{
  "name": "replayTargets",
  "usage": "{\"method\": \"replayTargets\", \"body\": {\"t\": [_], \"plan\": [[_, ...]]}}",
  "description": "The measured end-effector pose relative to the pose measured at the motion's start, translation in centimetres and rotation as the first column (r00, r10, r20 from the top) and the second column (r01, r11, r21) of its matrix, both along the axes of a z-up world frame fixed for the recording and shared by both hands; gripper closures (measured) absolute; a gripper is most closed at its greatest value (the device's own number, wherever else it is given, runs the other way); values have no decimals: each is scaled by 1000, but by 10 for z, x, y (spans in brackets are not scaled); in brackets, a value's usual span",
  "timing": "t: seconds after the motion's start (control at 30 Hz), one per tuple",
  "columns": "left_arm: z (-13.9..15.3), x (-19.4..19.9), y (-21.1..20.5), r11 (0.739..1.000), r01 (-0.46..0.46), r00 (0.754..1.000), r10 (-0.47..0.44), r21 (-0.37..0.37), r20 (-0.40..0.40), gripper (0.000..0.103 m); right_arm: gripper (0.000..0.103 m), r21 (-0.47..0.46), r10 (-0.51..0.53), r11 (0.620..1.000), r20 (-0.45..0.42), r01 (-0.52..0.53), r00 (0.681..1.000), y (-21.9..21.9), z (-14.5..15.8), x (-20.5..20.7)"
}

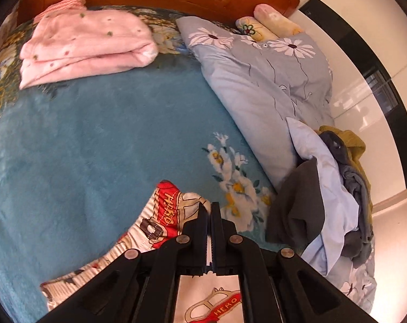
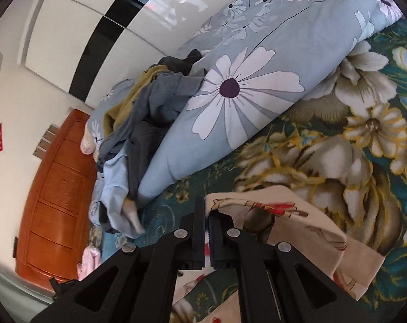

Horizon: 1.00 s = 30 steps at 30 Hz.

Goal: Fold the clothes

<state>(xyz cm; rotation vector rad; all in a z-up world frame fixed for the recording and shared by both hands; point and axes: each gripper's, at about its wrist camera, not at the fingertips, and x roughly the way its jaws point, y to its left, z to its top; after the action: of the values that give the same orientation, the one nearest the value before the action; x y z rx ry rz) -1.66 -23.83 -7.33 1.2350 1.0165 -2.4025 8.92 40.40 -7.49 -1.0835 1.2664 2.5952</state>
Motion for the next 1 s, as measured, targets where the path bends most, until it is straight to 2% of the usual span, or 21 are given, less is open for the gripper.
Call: {"method": "replayTargets", "body": {"t": [0.07,0.23,0.33,0.47,0.53,0.6,0.67,0.8,0.9,0.97,1.0], "plan": [[-5,-20,6,999,29,999,-27,-34,43,101,101,7,-18,1000,56,18,998,8,-13,-19],[-11,-27,9,996,59,998,-61,65,24,101,100,45,22,998,195,-32,980,8,-35,-53],[-14,-31,10,989,78,997,-80,124,11,97,100,64,41,996,234,-57,971,6,-44,-62],[-19,-36,12,974,104,995,-104,202,-8,54,99,84,87,991,229,-109,969,4,-36,-72],[-6,-36,17,972,142,990,-138,185,-34,46,91,89,122,986,200,-142,972,3,-26,-75],[5,-35,22,971,186,983,-184,151,-31,45,62,104,162,978,154,-179,975,2,-11,-75],[10,-25,23,966,227,974,-222,128,-52,45,52,150,171,971,116,-188,978,3,4,-67],[12,13,5,965,246,969,-242,92,-60,45,51,236,119,962,100,-140,988,28,18,-33],[9,48,-24,982,175,983,-170,68,-70,45,51,296,19,954,127,-56,992,56,15,8],[2,67,-44,991,95,994,-89,95,-70,45,51,261,23,963,145,-61,989,60,2,34],[-2,74,-52,991,59,996,-51,116,-68,45,51,223,57,971,143,-88,988,56,-7,46]]}}
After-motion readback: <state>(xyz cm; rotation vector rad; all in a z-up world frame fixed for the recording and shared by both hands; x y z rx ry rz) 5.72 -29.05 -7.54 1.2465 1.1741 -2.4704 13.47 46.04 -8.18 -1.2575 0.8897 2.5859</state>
